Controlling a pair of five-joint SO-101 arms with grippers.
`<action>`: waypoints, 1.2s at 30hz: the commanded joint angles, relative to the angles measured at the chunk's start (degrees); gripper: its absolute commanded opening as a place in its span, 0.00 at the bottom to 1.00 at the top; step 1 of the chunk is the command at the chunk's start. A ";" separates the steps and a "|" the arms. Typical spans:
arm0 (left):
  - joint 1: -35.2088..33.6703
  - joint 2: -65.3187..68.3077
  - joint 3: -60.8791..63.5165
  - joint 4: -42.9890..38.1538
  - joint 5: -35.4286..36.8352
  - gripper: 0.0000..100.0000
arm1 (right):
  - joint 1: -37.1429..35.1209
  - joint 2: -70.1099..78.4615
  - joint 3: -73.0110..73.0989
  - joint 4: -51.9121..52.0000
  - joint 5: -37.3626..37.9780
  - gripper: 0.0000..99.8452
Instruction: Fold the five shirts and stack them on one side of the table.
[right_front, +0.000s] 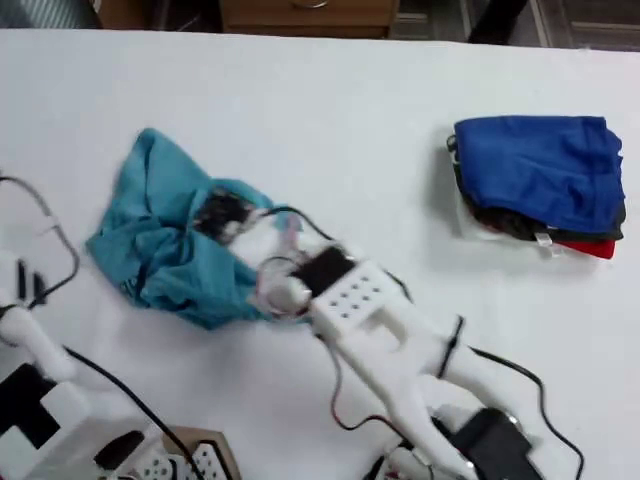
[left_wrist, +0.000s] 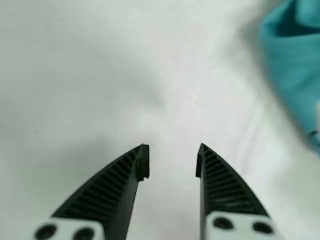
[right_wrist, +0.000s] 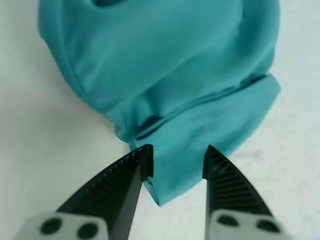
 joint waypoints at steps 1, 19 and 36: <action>-5.71 -0.79 -1.01 -0.53 -3.43 0.18 | -6.29 4.44 -9.67 3.56 -3.34 0.17; -12.92 -0.79 -4.53 -0.09 -5.01 0.18 | -7.43 39.43 -36.66 6.81 -4.40 0.16; -7.03 -0.53 -2.51 0.00 -4.57 0.18 | 30.29 45.14 -58.20 7.34 -4.31 0.02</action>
